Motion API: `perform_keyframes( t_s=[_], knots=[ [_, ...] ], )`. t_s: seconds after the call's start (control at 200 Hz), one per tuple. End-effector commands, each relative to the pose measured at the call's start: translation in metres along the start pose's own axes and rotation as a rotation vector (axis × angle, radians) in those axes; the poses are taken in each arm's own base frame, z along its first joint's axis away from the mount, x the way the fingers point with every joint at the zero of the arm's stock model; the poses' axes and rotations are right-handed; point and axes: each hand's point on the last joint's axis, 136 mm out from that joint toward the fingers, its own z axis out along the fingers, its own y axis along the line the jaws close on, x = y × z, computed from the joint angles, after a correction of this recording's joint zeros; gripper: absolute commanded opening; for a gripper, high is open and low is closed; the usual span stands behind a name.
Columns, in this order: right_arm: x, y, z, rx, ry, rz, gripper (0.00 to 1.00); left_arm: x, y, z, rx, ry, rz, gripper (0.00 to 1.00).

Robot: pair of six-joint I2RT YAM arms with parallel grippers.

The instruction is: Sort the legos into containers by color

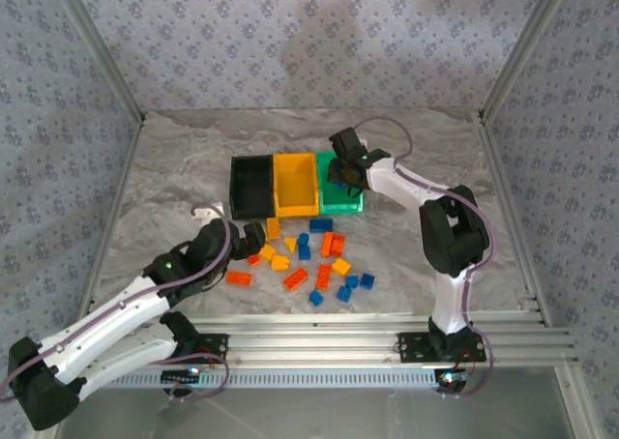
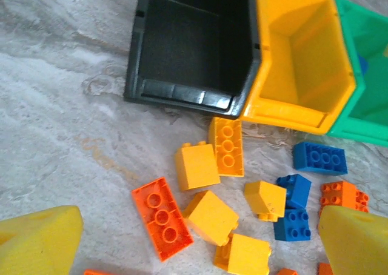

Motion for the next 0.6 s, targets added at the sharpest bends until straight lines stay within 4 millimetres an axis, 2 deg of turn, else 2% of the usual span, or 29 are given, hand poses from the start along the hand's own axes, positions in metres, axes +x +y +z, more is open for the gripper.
perform_keyframes(
  t_s=[0.0,0.12,0.29,0.305,0.37,0.48,0.575,0.595],
  knots=[
    [-0.020,0.012,-0.022,-0.046,-0.053,0.011,0.63,-0.007,0.006,-0.010,-0.038,0.008,-0.026,1.00],
    [-0.014,0.020,-0.050,-0.120,-0.087,0.021,0.66,0.002,0.015,-0.008,-0.096,0.068,-0.021,1.00],
    [0.026,0.019,-0.074,-0.178,-0.090,0.031,0.68,0.035,0.026,0.003,-0.131,0.212,0.016,0.97],
    [0.039,0.013,-0.070,-0.167,-0.069,0.028,0.68,0.038,0.027,0.004,-0.131,0.222,0.017,0.97],
    [0.058,0.007,-0.070,-0.170,-0.048,0.034,0.69,0.049,0.031,0.007,-0.136,0.265,0.017,0.91],
    [0.080,0.002,-0.074,-0.180,-0.031,0.029,0.69,0.066,0.036,0.012,-0.142,0.327,-0.005,0.85],
    [0.090,-0.004,-0.076,-0.174,-0.023,0.020,0.69,0.082,0.044,0.017,-0.162,0.375,-0.007,0.84],
    [0.092,-0.006,-0.076,-0.172,-0.021,0.021,0.69,0.080,0.040,0.020,-0.146,0.363,-0.016,0.83]
  ],
)
